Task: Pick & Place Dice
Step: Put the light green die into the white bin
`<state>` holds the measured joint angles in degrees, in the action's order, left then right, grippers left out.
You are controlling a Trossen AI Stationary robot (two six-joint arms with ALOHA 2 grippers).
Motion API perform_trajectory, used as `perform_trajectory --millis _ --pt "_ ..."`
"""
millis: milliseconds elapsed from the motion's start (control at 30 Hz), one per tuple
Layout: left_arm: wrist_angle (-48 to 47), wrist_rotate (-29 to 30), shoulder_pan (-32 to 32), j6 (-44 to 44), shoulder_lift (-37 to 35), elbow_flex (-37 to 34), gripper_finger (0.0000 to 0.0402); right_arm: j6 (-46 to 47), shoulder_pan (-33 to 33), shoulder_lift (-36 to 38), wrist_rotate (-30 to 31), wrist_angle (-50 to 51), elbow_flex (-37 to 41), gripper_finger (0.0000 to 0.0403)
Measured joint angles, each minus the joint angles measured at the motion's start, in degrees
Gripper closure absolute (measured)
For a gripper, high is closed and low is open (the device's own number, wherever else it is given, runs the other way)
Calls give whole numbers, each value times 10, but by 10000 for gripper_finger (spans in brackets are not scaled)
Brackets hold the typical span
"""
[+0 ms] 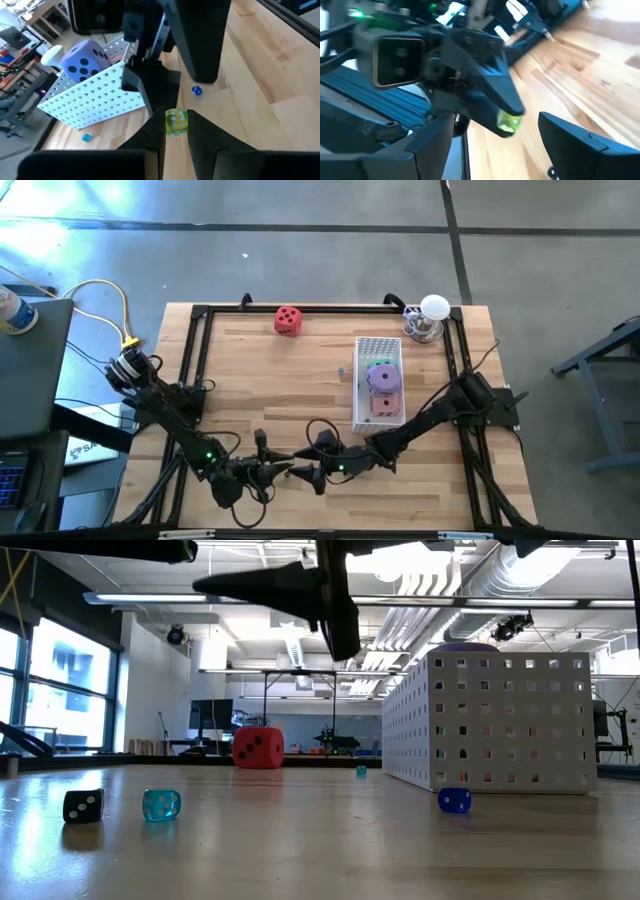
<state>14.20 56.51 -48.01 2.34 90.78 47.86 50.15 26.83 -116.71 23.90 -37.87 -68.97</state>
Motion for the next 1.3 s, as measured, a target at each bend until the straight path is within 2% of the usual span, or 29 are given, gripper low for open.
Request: perform_trajectory --millis 133,1167,1300 --pt "0 0 0 11 0 0 348 25 -5 0 2 27 0 121" --pt "0 -22 19 9 0 0 348 6 -7 0 2 25 0 122" --pt "0 -25 18 8 0 0 348 6 -7 0 2 25 0 135"
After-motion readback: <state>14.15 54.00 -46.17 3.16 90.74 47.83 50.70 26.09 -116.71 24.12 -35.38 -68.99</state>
